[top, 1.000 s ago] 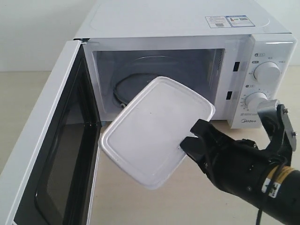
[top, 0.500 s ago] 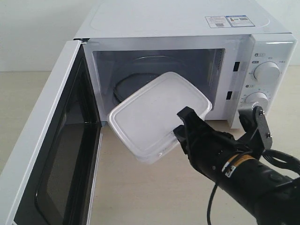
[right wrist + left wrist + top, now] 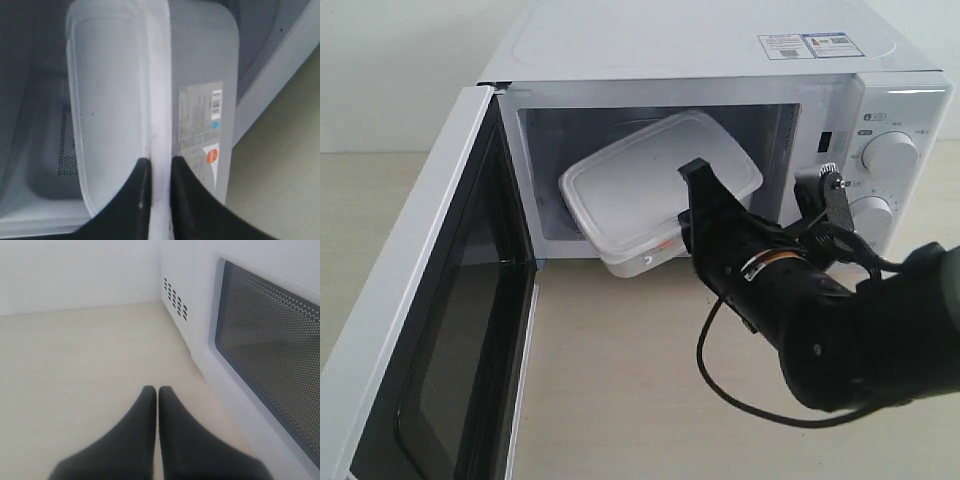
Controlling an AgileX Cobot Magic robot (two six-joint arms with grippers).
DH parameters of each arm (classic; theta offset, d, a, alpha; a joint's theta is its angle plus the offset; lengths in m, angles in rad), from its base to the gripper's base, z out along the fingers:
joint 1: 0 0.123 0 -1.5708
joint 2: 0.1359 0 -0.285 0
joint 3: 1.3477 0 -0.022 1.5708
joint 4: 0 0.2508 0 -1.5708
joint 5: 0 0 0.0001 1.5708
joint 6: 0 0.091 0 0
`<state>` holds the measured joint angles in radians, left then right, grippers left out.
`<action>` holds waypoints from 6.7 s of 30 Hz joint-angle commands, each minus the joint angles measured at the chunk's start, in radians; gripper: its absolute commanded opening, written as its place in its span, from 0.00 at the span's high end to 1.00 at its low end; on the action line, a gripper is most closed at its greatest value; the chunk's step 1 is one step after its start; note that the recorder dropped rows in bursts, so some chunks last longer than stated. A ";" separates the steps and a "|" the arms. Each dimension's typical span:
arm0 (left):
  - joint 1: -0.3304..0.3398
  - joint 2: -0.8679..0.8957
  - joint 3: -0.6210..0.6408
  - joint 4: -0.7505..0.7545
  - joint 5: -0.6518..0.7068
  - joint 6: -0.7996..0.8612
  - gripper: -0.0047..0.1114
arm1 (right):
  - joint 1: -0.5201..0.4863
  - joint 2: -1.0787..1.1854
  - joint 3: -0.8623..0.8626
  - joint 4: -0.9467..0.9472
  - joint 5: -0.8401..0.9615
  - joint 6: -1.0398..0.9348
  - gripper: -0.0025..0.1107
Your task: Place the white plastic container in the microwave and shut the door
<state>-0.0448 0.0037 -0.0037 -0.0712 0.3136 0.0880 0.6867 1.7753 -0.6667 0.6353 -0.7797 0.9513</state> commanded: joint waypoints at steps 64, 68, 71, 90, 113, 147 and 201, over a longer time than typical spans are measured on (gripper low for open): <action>0.003 -0.004 0.004 0.001 0.001 -0.011 0.93 | -0.098 0.210 -0.182 -0.207 -0.082 0.014 0.60; 0.003 -0.004 0.004 0.001 0.001 -0.011 0.93 | -0.098 0.208 -0.102 -0.417 -0.169 -0.214 0.60; 0.003 -0.004 0.004 0.001 0.001 -0.011 0.93 | -0.098 0.208 -0.100 -0.476 -0.187 -0.723 0.68; 0.003 -0.004 0.004 0.001 0.001 -0.011 0.93 | -0.098 0.365 -0.279 -0.375 -0.217 -1.177 0.98; 0.003 -0.004 0.004 0.001 0.001 -0.011 0.93 | -0.072 0.212 -0.162 -0.222 -0.104 -1.162 0.98; 0.003 -0.004 0.004 0.001 0.001 -0.011 0.93 | 0.040 -0.686 0.096 -0.197 1.167 -1.093 0.98; 0.003 -0.004 0.004 0.053 -0.697 0.061 0.93 | 0.040 -0.686 0.096 -0.197 1.166 -1.091 0.98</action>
<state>-0.0448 0.0031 -0.0037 -0.0215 -0.2168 0.1461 0.7264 1.0982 -0.5645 0.4393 0.3818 -0.1411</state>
